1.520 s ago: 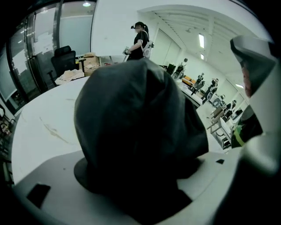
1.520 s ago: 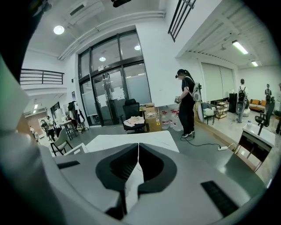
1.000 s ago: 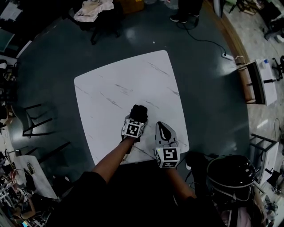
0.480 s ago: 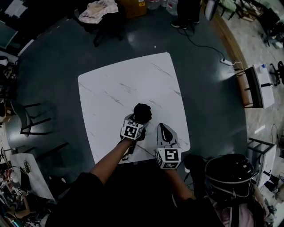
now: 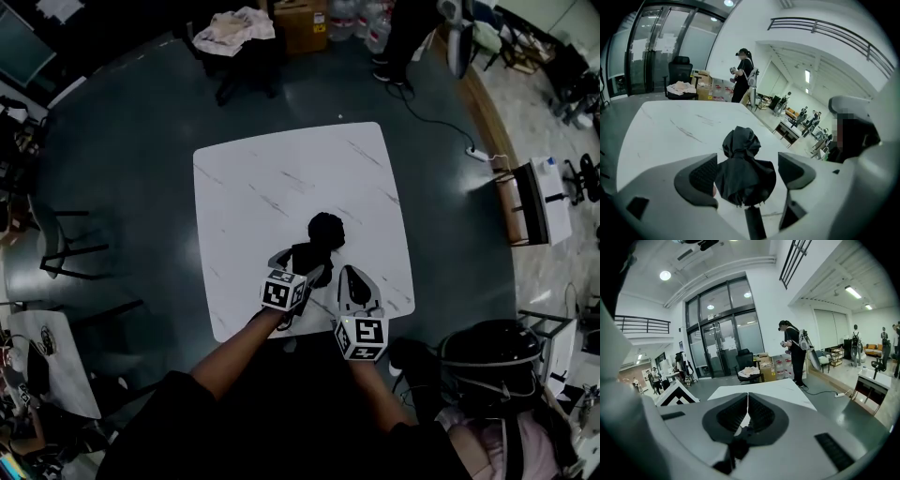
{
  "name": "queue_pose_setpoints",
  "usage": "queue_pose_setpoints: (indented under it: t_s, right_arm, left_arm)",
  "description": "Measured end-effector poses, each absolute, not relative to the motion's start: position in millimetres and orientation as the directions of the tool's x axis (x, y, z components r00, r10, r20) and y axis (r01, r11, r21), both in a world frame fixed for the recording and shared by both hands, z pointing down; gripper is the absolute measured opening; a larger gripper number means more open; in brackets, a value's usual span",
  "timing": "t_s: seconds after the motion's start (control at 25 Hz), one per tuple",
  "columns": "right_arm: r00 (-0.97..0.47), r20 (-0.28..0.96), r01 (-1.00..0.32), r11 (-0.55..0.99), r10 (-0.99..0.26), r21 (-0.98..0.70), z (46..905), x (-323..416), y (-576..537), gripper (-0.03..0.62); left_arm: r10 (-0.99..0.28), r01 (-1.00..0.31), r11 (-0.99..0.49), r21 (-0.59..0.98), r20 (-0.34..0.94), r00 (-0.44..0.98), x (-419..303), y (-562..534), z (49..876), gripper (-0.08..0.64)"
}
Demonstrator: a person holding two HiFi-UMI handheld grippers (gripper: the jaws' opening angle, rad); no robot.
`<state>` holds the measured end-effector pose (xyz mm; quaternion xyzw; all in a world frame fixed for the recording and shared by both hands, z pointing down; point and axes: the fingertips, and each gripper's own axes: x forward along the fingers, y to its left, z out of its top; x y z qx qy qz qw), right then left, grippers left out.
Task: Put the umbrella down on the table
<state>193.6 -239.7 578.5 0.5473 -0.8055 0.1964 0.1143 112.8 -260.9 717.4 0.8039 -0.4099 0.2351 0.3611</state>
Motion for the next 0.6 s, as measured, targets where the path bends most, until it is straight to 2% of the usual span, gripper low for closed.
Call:
queue_pose_setpoints:
  t_s: [0.24,0.44,0.6]
  right_arm:
    - [-0.405,0.404,-0.914,0.366,-0.820,-0.172,560.7,126.6,-195.7,0.018]
    - [-0.445,0.365,-0.894,0.425,-0.818,-0.141,527.9,67.9,-171.1,0.018]
    - [-0.503,0.321,-0.864,0.481,-0.803,-0.151,507.8,10.4,-142.1,0.018]
  left_arm:
    - [-0.573,-0.832,-0.418,0.366,0.604,0.554,51.8,-210.6,670.0,0.402]
    - [-0.742,-0.879,-0.354,0.319,0.477,0.471,-16.0,-181.9,607.4,0.400]
    - [-0.818,-0.891,-0.314,0.328,0.383,0.429,-66.0,-155.2,564.9,0.400]
